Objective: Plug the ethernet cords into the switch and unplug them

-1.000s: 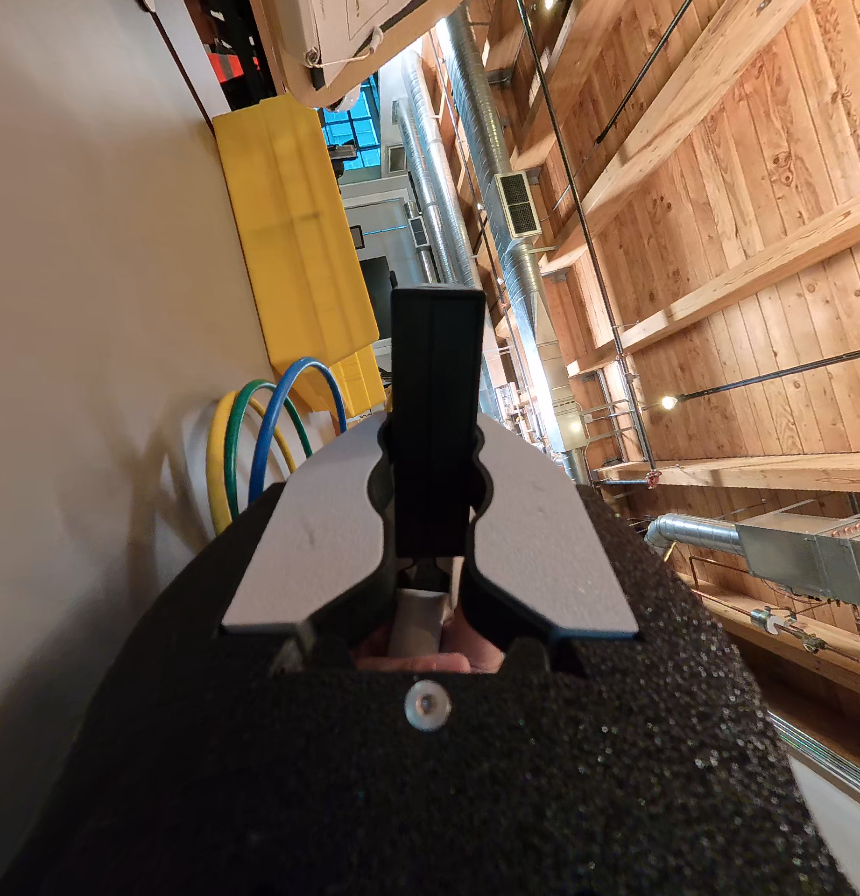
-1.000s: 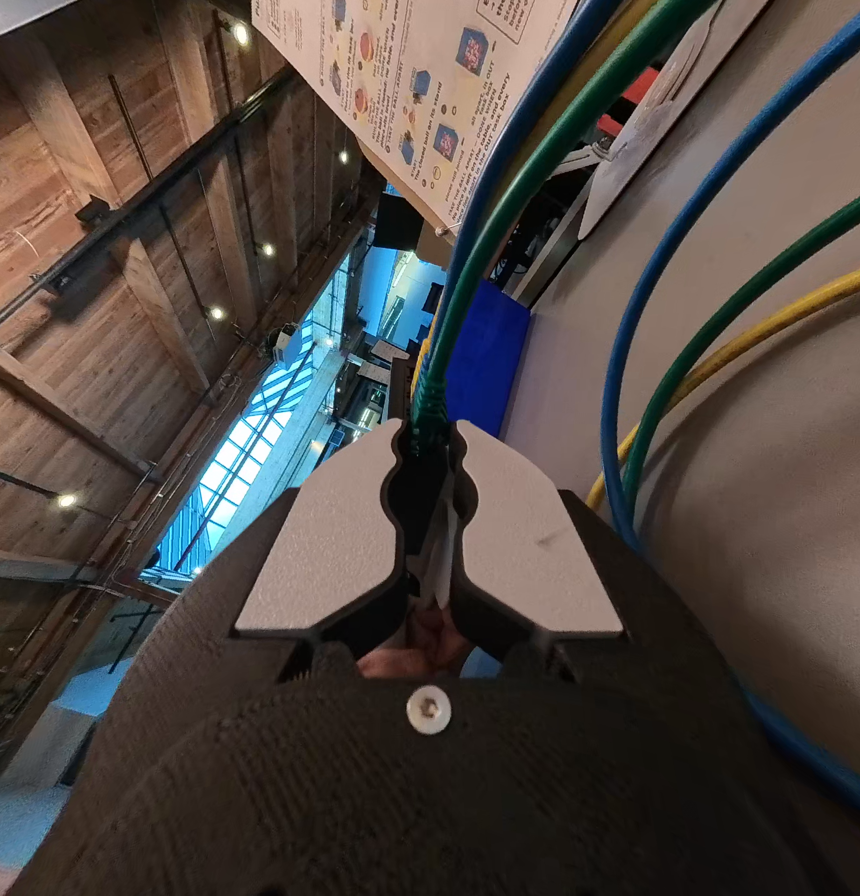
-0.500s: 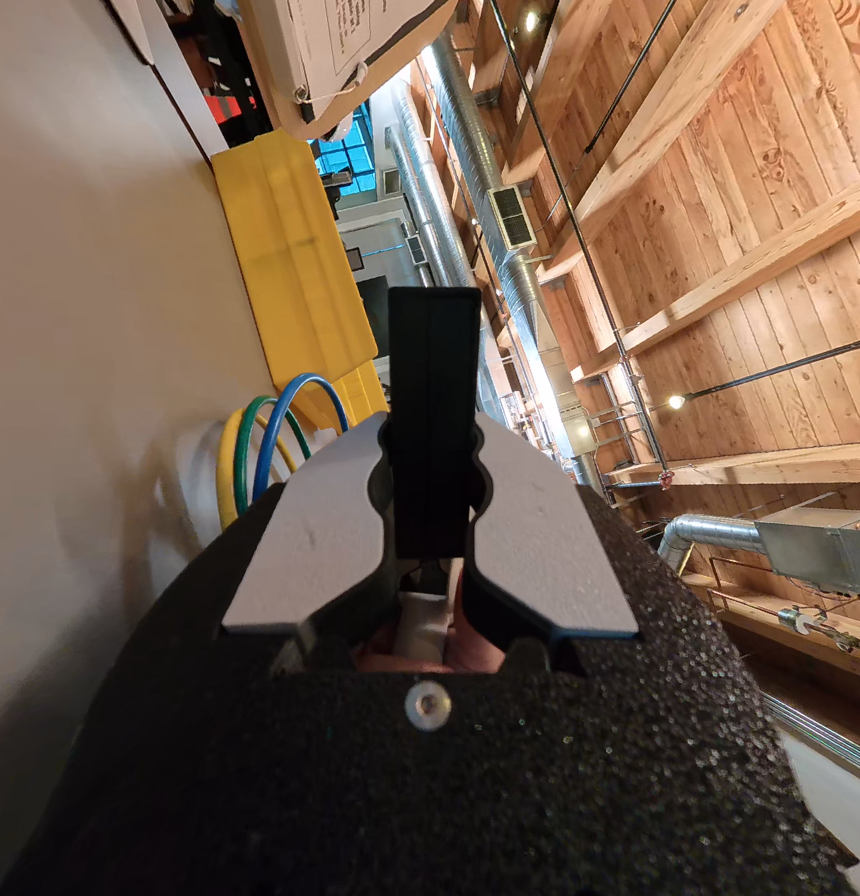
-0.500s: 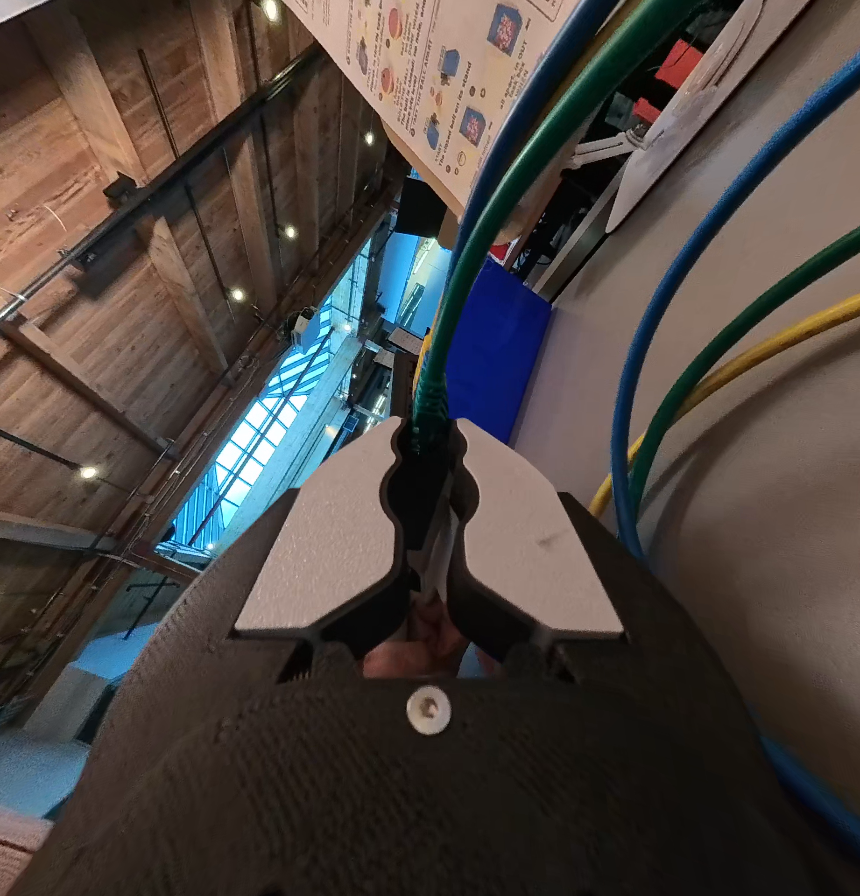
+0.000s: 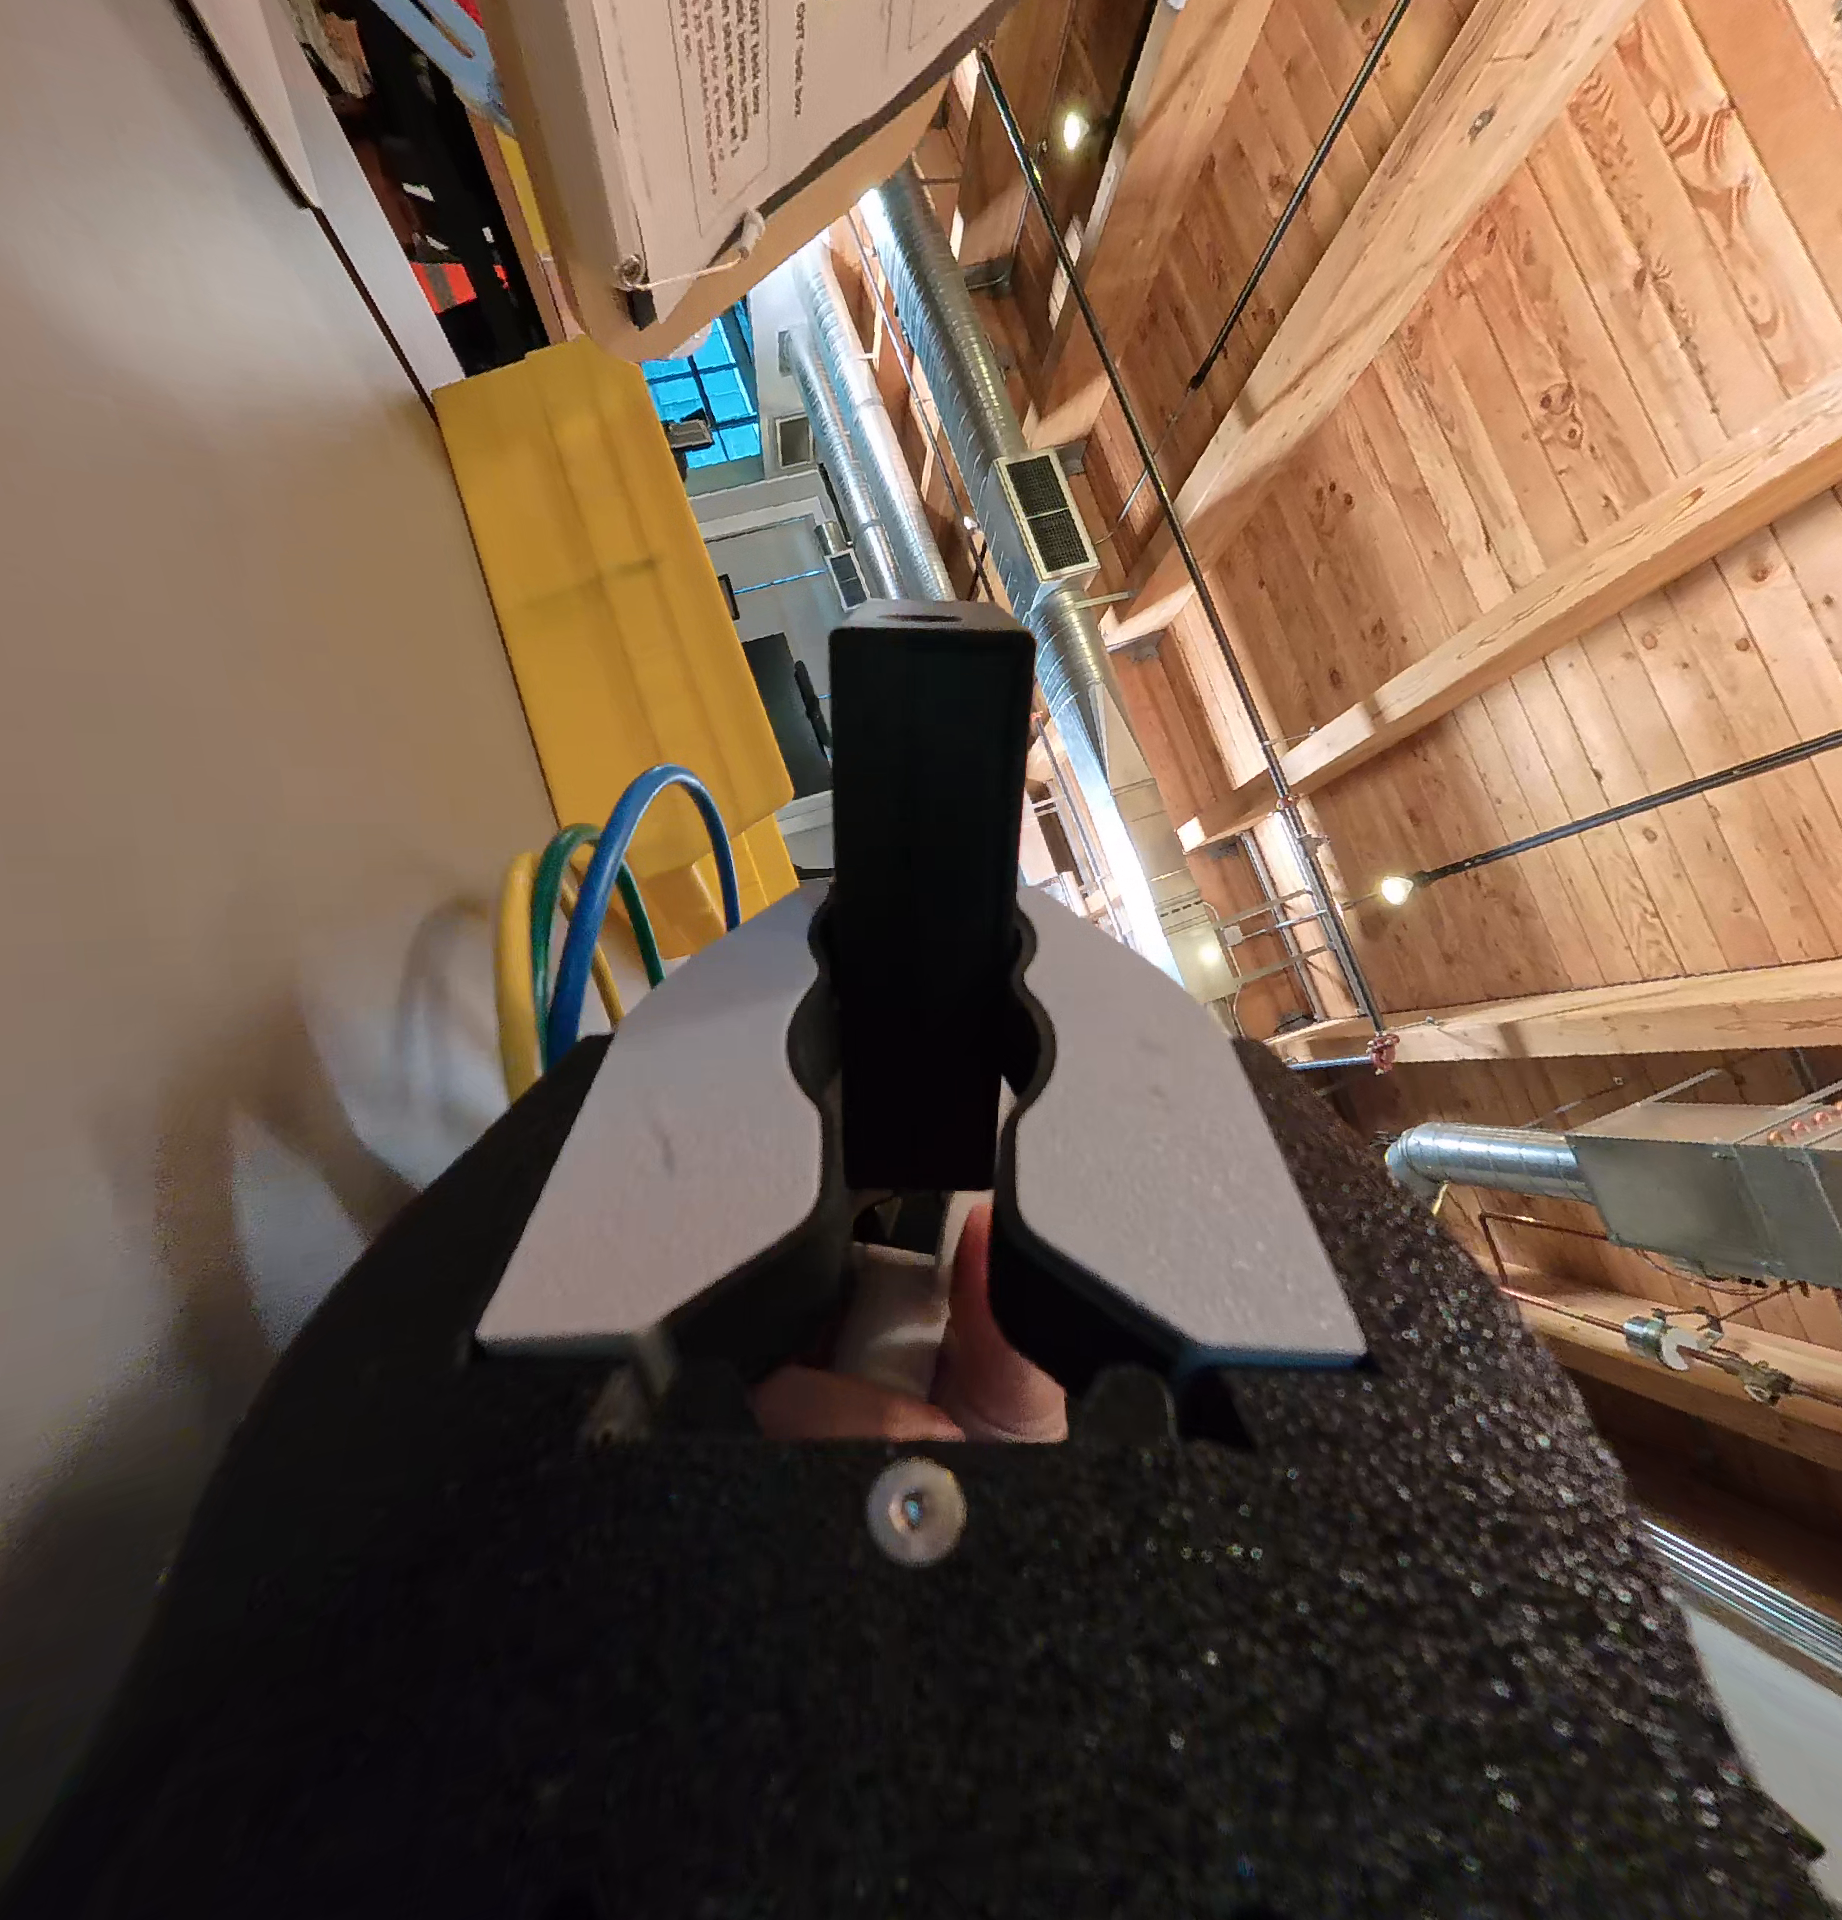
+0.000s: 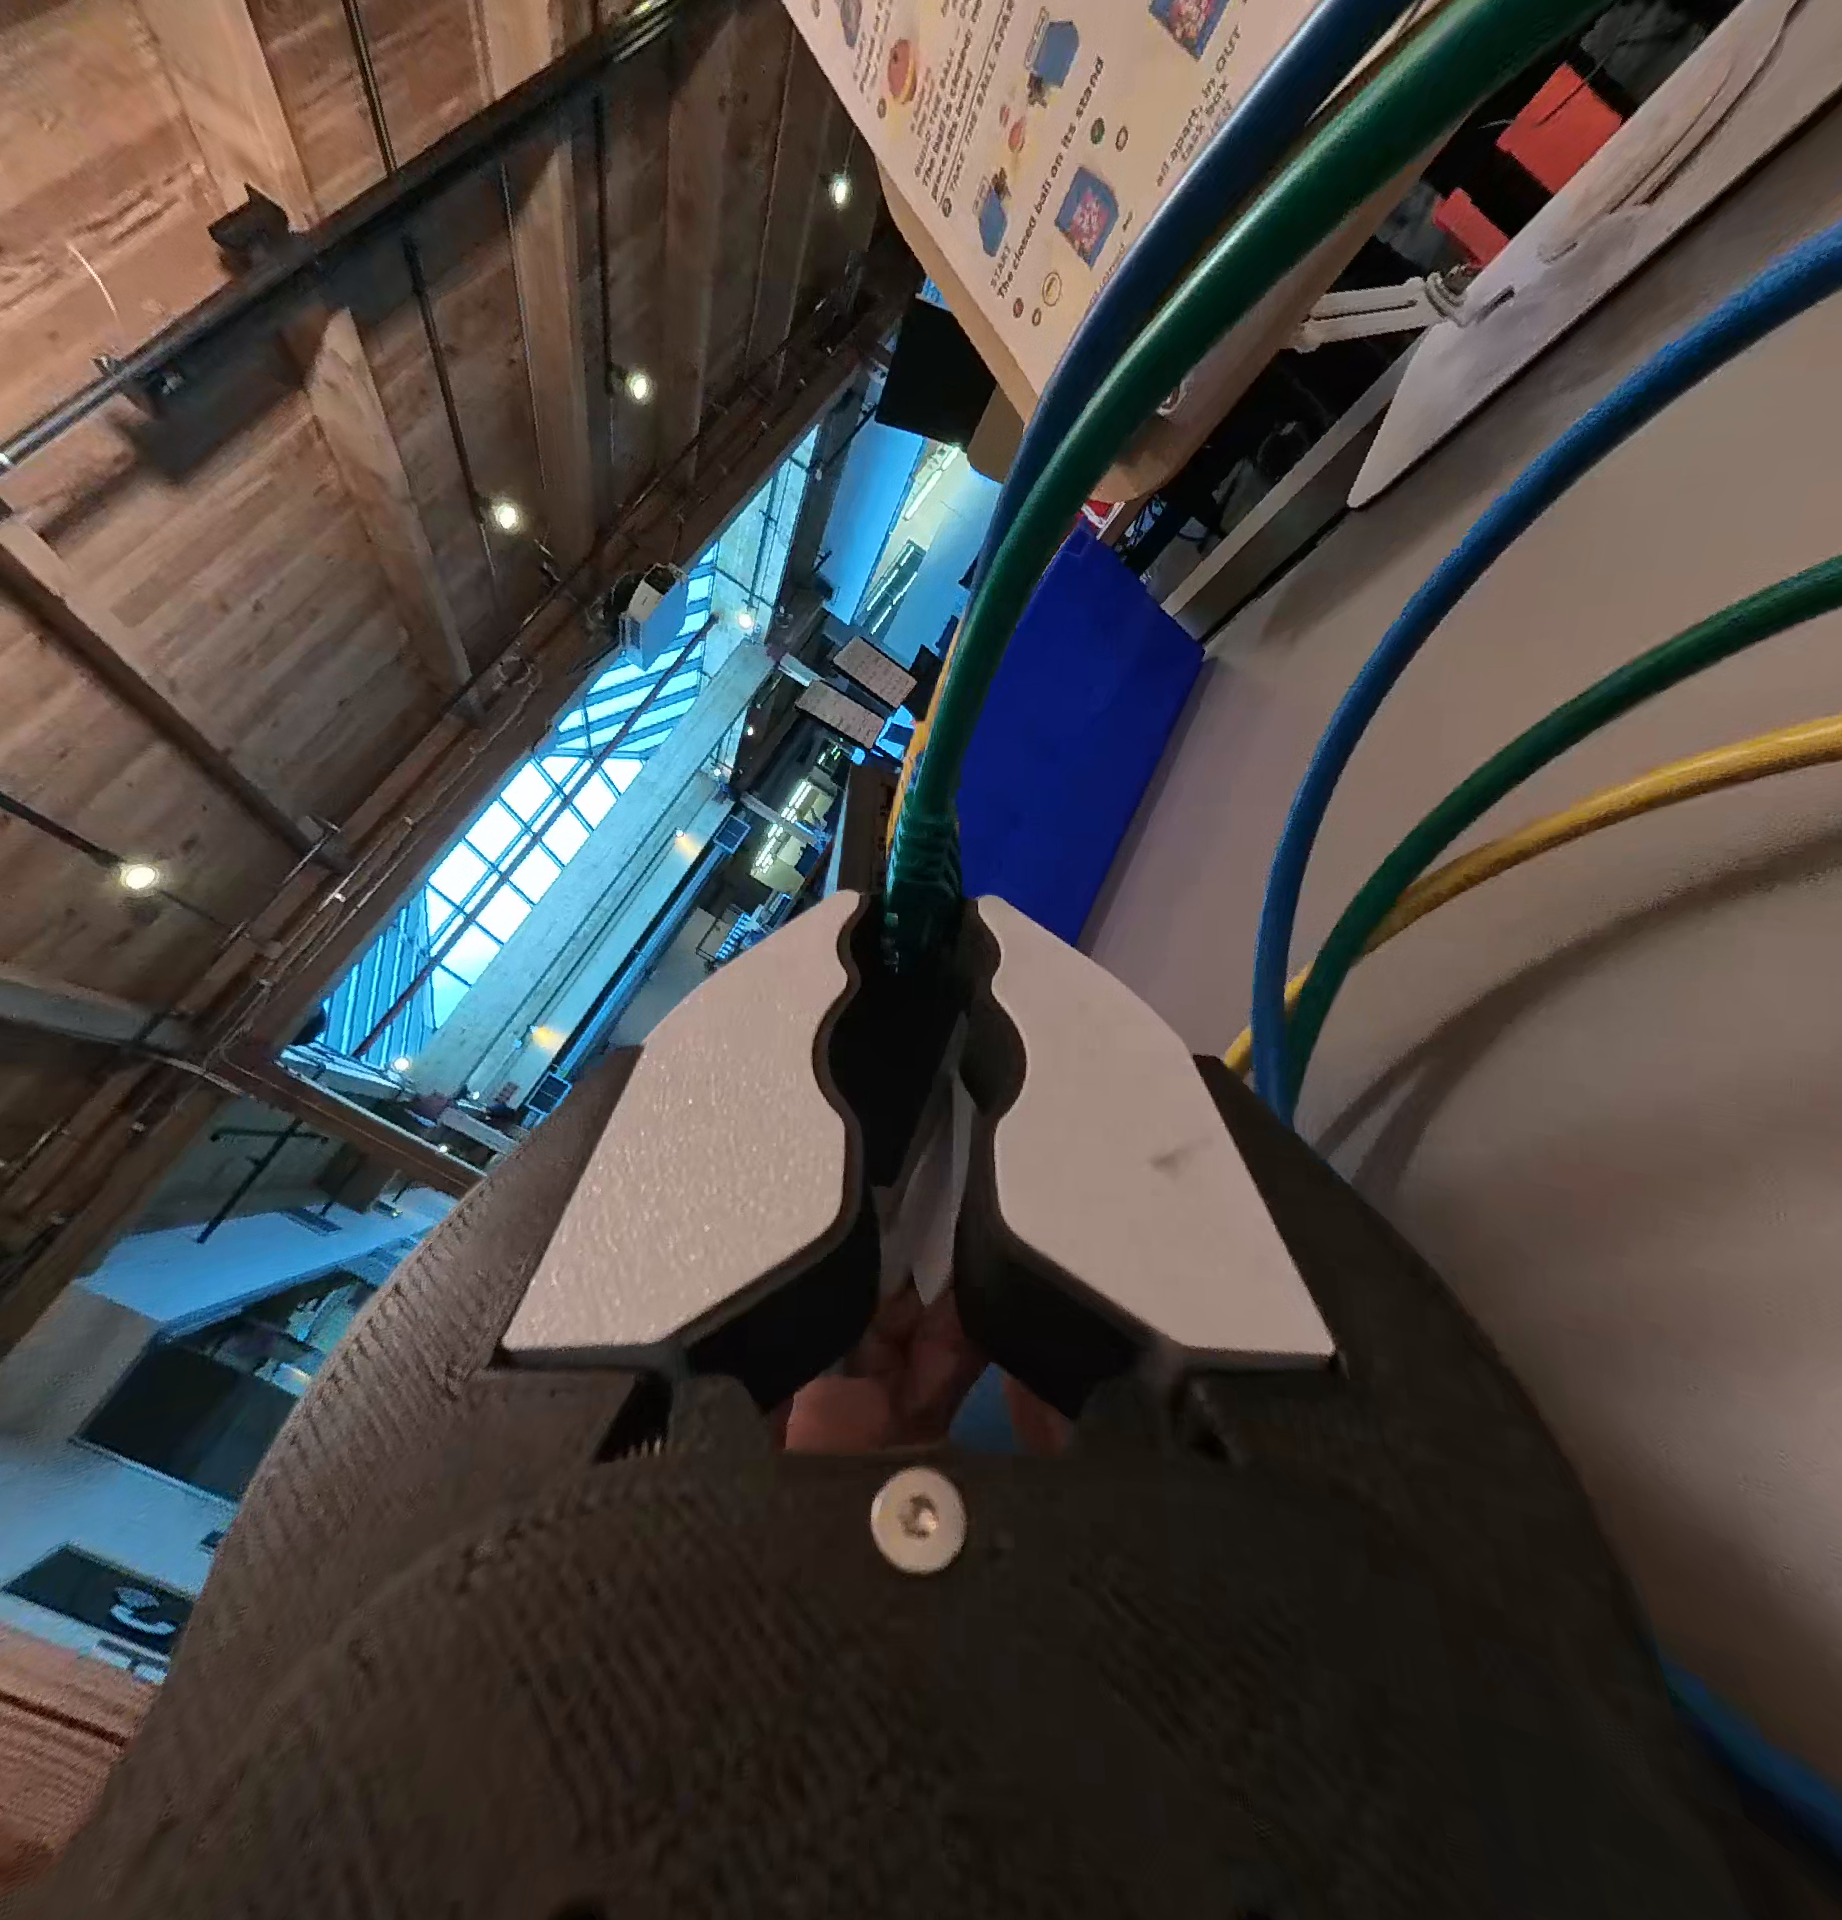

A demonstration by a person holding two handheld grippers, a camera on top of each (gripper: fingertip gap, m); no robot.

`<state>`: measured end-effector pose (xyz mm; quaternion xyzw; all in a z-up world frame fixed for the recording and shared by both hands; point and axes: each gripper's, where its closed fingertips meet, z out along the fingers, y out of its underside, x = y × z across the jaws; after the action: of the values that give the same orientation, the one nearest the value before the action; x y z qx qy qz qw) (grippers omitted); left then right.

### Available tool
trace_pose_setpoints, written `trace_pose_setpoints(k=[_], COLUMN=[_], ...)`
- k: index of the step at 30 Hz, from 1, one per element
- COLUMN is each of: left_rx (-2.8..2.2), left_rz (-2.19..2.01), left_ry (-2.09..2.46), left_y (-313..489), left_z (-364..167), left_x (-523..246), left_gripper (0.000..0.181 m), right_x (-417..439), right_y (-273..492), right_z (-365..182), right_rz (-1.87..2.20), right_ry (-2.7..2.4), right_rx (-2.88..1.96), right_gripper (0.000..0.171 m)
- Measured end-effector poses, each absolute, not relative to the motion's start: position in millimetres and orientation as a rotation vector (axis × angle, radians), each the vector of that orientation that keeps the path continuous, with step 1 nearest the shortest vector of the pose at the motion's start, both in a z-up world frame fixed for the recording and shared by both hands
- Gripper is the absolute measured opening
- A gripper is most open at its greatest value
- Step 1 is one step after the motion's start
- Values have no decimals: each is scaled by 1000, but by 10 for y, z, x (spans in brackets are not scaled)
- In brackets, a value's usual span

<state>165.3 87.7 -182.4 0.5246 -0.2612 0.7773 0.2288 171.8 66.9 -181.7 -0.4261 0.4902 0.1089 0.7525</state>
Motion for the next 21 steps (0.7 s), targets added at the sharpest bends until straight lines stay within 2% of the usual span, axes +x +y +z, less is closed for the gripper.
trace_pose_setpoints(k=[4, 9, 13, 21], left_rx=[1442, 1401, 1394, 1391], left_rz=[2145, 2249, 2124, 2040], left_ry=[-745, -988, -783, -728], left_y=[890, 877, 882, 830], left_z=[-1811, -1731, -1780, -1780], left_x=[1650, 1624, 1637, 1607], left_gripper=[27, 27, 27, 27], right_x=[1718, 1711, 1727, 1731], right_y=[685, 683, 694, 650], right_z=[-1806, -1720, -1740, -1724], right_rz=[240, 285, 239, 137], right_ry=[1043, 996, 985, 919], right_rx=[-974, -961, -1018, -1150], right_gripper=[16, 15, 15, 15])
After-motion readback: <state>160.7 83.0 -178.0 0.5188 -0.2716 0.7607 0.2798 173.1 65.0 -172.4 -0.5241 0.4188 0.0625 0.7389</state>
